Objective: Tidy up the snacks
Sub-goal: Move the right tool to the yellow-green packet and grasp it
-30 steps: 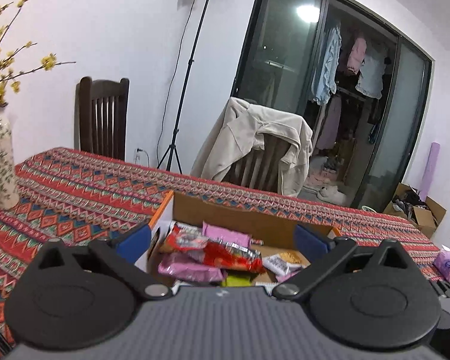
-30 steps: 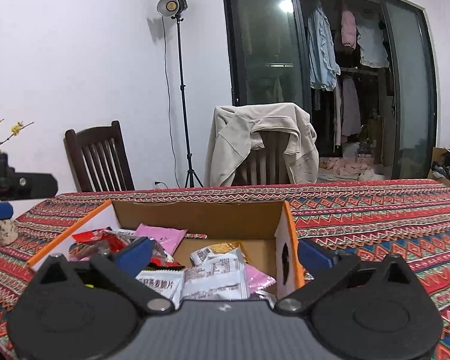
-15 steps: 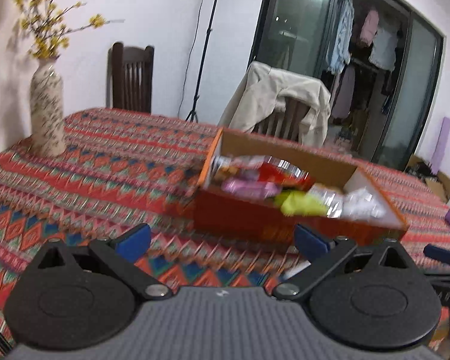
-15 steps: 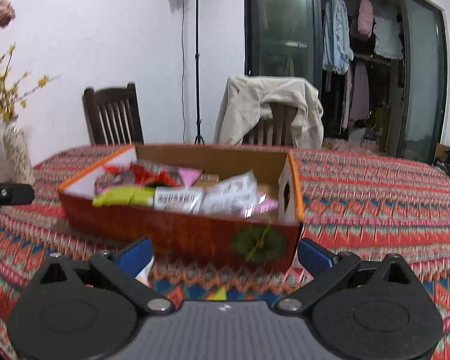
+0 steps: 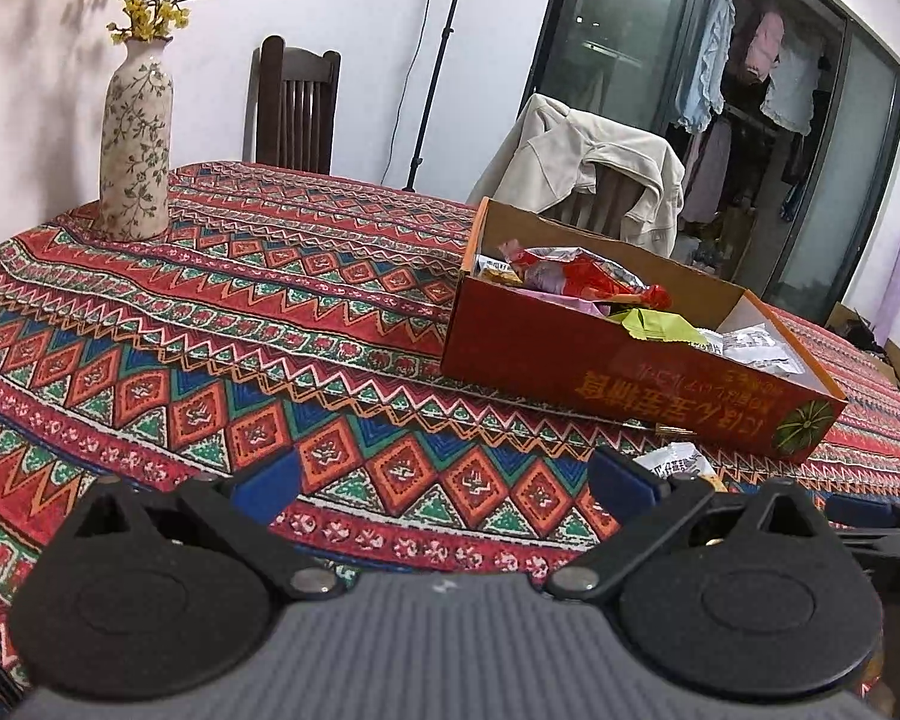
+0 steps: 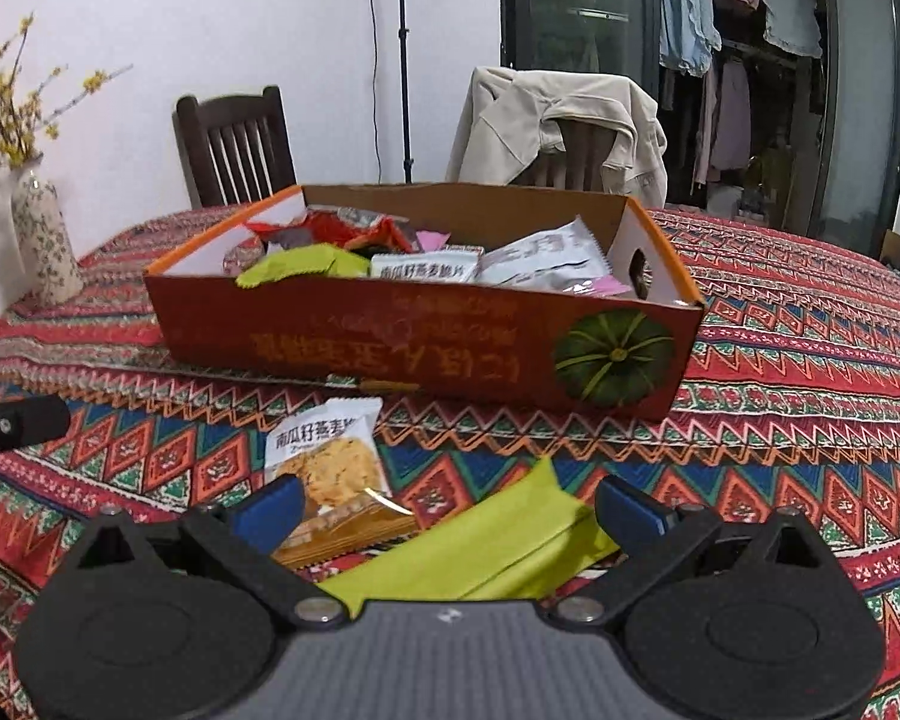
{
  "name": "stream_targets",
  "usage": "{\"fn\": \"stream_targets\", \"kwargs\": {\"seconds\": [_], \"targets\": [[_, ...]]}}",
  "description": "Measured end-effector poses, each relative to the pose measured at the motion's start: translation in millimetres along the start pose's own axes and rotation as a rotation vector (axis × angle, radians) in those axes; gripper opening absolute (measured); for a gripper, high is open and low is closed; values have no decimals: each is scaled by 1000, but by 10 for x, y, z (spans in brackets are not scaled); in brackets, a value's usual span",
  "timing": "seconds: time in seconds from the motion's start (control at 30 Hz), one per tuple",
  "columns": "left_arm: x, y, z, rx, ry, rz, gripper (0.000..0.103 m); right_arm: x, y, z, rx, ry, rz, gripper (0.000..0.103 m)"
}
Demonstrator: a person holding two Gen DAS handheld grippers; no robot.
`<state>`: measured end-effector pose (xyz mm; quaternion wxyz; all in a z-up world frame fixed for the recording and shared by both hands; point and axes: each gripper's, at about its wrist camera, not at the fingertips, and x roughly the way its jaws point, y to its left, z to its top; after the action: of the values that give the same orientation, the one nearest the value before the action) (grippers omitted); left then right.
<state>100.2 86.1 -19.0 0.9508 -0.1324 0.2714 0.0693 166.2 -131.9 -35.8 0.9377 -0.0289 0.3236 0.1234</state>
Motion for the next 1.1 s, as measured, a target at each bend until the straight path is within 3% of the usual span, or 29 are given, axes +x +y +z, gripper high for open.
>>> {"fn": "stream_targets", "kwargs": {"seconds": [0.27,0.7,0.83,1.1], "targets": [[28,33,-20,-15,10,1,103,40,182,-58,-93,10,-73,103],[34,56,-24,-29,13,10,103,-66,-10,-162,-132,43,-63,103],[35,58,-27,-31,13,17,103,-75,-84,-186,-111,55,-15,103],[53,62,-27,-36,21,25,103,-133,-167,-210,-133,54,104,84]]}}
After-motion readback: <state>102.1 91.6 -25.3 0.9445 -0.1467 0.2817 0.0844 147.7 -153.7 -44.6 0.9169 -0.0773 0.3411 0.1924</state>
